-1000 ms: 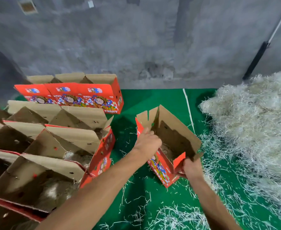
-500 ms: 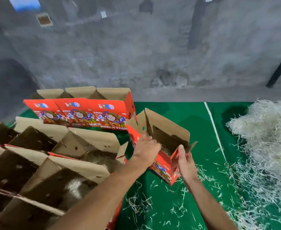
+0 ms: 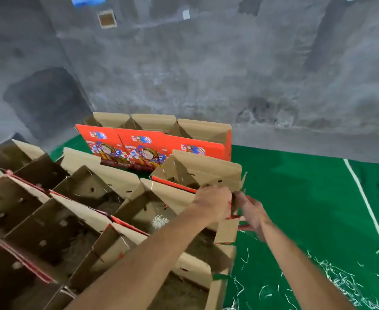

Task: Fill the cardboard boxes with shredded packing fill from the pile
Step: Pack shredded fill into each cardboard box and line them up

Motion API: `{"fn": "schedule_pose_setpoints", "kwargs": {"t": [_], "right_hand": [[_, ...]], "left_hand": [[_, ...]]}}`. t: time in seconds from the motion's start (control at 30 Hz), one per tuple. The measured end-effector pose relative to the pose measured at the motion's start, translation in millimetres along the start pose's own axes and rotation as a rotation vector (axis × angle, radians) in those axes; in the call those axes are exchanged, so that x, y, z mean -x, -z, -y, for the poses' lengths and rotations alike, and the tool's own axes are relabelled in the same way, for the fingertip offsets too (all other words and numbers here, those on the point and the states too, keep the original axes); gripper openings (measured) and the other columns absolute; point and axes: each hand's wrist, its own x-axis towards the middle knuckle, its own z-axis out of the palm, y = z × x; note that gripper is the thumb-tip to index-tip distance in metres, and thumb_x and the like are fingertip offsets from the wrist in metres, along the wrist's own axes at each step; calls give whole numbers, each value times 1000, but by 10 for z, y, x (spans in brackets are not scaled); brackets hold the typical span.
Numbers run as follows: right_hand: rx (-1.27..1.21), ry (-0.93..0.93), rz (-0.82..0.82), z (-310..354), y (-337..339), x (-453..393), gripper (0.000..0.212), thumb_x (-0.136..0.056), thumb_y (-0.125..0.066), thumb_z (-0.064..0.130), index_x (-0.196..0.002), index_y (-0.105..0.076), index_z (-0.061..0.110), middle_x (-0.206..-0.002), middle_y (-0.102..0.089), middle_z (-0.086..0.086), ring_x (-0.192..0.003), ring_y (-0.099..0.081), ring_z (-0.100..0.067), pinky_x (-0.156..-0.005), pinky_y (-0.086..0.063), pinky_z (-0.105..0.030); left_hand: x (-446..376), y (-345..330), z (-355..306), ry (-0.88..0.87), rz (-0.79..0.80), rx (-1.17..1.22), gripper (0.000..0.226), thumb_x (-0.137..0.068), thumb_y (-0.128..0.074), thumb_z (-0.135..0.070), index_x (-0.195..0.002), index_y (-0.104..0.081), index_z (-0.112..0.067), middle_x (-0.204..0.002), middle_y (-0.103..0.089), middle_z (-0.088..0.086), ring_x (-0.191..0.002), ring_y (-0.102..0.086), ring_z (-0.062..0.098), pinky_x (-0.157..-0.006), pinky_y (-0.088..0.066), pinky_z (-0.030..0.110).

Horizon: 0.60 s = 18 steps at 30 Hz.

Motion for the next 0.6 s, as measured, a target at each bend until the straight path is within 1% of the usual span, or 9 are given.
{"fn": "schedule_pose_setpoints", "kwargs": {"t": [0.07,0.13,0.23,0.3,0.37,0.43,0.47,0.53,0.6], "right_hand": [[101,2,48,95,-217,-98,30,-98,-49,55,-100,-64,30,-84,-69,8,-79,-69,-13,-56,-51,-28],[170,1,95,166,-395,-232,28,-100,-53,40,-100,-69,16,-81,-73,0,-73,-68,-16,-62,-53,-29],[285,-51,214,344,-605,-428,17,-99,-57,23,-96,-69,11,-68,-70,-1,-58,-62,-13,-56,-50,-24],[416,-160,261,545,-763,-518,25,-99,-53,30,-109,-66,10,-82,-69,-5,-71,-63,-18,-64,-54,-30],[647,-241,274,663,-907,-637,48,-102,-45,45,-139,-48,13,-115,-64,-9,-100,-62,-28,-86,-54,-44],[680,-94,326,690,-1039,-766,54,-105,-37,50,-150,-33,22,-145,-48,-5,-131,-47,-31,-111,-38,-53],[593,22,341,690,-1084,-822,47,-106,-38,45,-148,-38,22,-149,-47,-6,-135,-45,-30,-116,-34,-53],[348,139,270,665,-1117,-887,33,-106,-46,32,-134,-55,19,-139,-58,-10,-128,-53,-28,-110,-41,-45],[329,352,65,688,-1044,-941,23,-101,-55,25,-123,-63,24,-127,-65,-4,-111,-62,-20,-92,-51,-31]], "left_hand": [[4,74,229,60,37,88,24,-89,-58,-34,-97,-72,-16,-92,-72,5,-94,-68,27,-83,-53,35],[-34,137,416,127,95,177,31,-88,-57,-39,-91,-69,-11,-87,-67,8,-92,-67,31,-79,-53,35],[-141,165,664,172,109,230,22,-89,-56,-36,-84,-59,-15,-95,-66,13,-95,-64,33,-79,-50,36],[-189,153,813,179,80,244,19,-91,-54,-37,-89,-55,-18,-105,-67,12,-94,-61,30,-78,-48,36],[-235,132,924,226,21,272,23,-92,-55,-37,-103,-57,-17,-112,-64,10,-101,-60,29,-82,-48,38],[-269,136,998,297,-71,284,32,-93,-53,-38,-116,-55,-15,-117,-62,9,-110,-60,29,-88,-48,39],[-300,139,1030,309,-127,296,32,-94,-52,-38,-117,-56,-16,-117,-63,9,-112,-60,30,-90,-48,39],[-356,155,1082,296,-215,347,28,-96,-49,-37,-115,-57,-18,-116,-65,10,-112,-60,31,-90,-49,38],[-421,181,1121,266,-260,369,24,-97,-48,-34,-110,-57,-17,-112,-65,10,-109,-61,31,-90,-51,38]]}}
